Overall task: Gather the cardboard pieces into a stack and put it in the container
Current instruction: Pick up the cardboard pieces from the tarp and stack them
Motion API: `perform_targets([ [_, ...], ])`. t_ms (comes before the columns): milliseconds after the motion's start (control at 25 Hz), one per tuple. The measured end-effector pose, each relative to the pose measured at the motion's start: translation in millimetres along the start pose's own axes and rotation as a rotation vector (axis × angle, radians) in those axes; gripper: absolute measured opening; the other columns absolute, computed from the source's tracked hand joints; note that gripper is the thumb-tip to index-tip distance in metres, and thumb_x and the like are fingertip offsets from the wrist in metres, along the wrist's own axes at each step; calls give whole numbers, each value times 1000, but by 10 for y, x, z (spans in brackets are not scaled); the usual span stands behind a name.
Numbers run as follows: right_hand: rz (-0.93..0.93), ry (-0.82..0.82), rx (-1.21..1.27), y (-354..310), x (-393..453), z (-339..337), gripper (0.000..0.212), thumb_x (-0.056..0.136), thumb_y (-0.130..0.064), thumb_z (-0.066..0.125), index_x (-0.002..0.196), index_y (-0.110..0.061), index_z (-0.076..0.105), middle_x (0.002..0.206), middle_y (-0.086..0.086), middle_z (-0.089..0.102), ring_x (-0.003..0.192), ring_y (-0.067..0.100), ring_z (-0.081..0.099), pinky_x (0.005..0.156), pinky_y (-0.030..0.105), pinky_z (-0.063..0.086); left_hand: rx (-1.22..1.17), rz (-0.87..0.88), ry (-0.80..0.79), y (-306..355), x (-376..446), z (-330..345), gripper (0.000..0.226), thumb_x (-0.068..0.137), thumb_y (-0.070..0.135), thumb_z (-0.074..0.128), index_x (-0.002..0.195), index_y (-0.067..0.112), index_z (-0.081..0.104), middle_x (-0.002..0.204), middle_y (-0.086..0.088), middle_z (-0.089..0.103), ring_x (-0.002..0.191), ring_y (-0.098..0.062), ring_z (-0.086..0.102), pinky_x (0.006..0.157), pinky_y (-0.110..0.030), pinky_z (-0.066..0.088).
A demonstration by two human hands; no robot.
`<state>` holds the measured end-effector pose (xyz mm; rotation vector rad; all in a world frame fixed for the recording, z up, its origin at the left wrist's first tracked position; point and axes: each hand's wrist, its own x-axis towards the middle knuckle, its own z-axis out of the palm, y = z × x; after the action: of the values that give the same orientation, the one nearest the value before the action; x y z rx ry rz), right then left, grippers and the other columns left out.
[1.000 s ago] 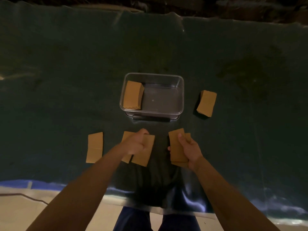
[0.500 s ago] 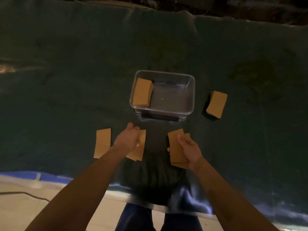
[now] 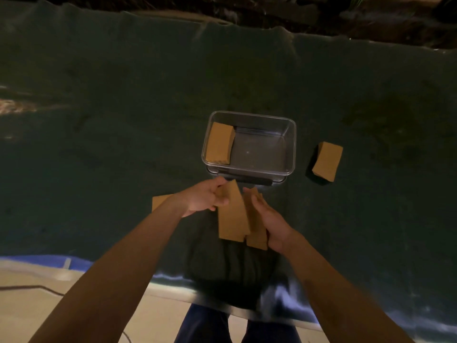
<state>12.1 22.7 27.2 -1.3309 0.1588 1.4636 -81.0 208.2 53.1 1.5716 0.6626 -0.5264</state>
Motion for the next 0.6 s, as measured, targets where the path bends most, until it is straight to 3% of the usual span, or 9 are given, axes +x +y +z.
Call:
perform_targets([
  [120,67,-72,28,-87,9,230,57,95,-63,36,129,-25,62,120,17,71,102,36,67,89,48,55,-75,63,51,38,16,78,29,95,6,57,120,18,51,102,-1,63,96,-18,59,77,-31,45],
  [240,83,-154,66,-106,56,361,69,90,-73,31,120,-24,69,122,18,70,103,39,65,102,55,46,-75,123,144,-35,-19,51,25,94,3,58,117,13,52,90,-6,60,75,-15,60,70,-34,49],
  [320,84,-160,19,-82,92,449,66,91,-69,39,121,-17,68,103,14,73,88,30,67,94,53,52,61,180,211,-91,-85,24,26,92,1,60,114,13,54,89,0,57,75,-9,59,72,-28,51],
  [400,86,-115,-2,-76,111,542,56,93,-55,53,122,-8,62,88,10,67,72,22,63,77,46,58,273,228,303,-164,-112,14,40,87,3,64,124,16,55,108,-1,53,104,-16,55,95,-31,47],
  [480,104,-60,-21,-77,137,618,46,95,-43,59,121,-6,60,85,11,64,66,21,60,63,39,58,320,210,284,-208,-179,9,59,86,6,65,140,19,46,132,-7,47,125,-24,45,108,-37,37],
  [600,146,-11,-35,-88,171,706,36,99,-28,54,131,-10,55,89,15,64,66,23,62,59,38,55,317,194,205,-245,-262,6,65,89,9,66,146,18,38,141,-7,44,122,-24,54,101,-29,41],
])
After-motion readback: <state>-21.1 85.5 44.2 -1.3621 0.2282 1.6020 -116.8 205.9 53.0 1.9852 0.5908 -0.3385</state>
